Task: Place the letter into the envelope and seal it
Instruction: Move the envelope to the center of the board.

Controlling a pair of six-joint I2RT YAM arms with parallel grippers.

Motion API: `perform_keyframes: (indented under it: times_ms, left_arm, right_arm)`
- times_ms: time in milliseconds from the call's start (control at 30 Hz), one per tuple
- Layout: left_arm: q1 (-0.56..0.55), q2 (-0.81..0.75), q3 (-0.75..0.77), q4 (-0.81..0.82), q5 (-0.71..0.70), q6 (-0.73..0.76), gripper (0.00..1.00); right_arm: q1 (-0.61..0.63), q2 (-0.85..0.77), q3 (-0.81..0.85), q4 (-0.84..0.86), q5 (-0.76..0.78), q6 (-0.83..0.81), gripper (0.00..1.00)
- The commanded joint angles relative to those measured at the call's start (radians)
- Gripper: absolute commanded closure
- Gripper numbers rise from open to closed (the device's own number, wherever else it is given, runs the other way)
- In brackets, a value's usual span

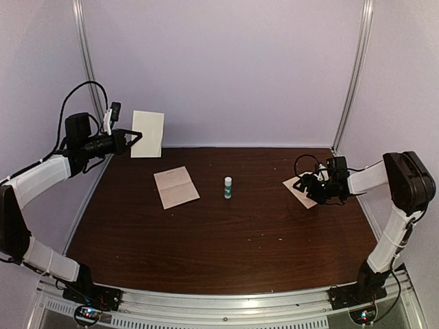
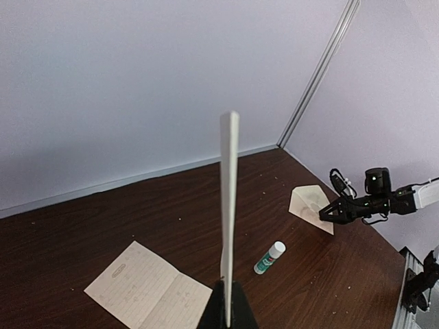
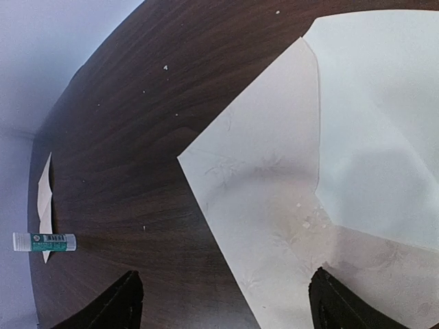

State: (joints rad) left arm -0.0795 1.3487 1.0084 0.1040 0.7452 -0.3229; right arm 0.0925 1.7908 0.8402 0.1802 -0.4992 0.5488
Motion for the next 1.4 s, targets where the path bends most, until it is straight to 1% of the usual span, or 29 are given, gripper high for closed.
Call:
perform_keyframes:
  times_ms: [0,233,367,500,600,700,800,900,1033,1167,1267,1367]
  left_arm:
    - [0.0,-0.005,0.027,0.037,0.019,0.003,1.0]
    - [0.0,-0.009,0.025,0.042,0.027,-0.004,1.0]
    - [-0.001,-0.011,0.024,0.045,0.028,-0.005,1.0]
    - [0.0,-0.01,0.024,0.047,0.03,-0.008,1.0]
    - [-0.001,-0.014,0.023,0.049,0.027,-0.007,1.0]
    - [-0.001,-0.015,0.021,0.049,0.021,-0.004,1.0]
    - [0.001,-0.013,0.021,0.048,0.018,-0.002,1.0]
    - [0.0,-0.01,0.021,0.047,0.017,-0.003,1.0]
    - [0.0,-0.012,0.021,0.048,0.016,-0.002,1.0]
    - [0.0,-0.014,0.021,0.045,0.016,-0.003,1.0]
    - [0.0,-0.014,0.021,0.046,0.015,-0.002,1.0]
    - [0.0,-0.014,0.021,0.045,0.019,-0.002,1.0]
  right_arm:
    - [0.028,-0.031,-0.084,-0.104,-0.018,0.082,0.15]
    - [0.145,-0.143,-0.208,-0.12,-0.039,0.197,0.16]
    - [0.258,-0.211,-0.274,-0.1,-0.043,0.3,0.16]
    - [0.374,-0.27,-0.307,-0.063,-0.047,0.42,0.16]
    - [0.434,-0.302,-0.318,-0.031,-0.052,0.473,0.16]
    - [0.454,-0.342,-0.277,-0.105,-0.025,0.444,0.16]
    - [0.454,-0.385,-0.179,-0.214,0.024,0.365,0.16]
    - [0.453,-0.391,-0.067,-0.364,0.113,0.25,0.15]
    - [0.453,-0.347,0.037,-0.528,0.265,0.119,0.15]
    - [0.453,-0.295,0.07,-0.574,0.357,0.046,0.14]
    - [0.454,-0.268,0.068,-0.569,0.389,0.015,0.13]
    - [0.453,-0.238,0.059,-0.548,0.383,-0.01,0.13]
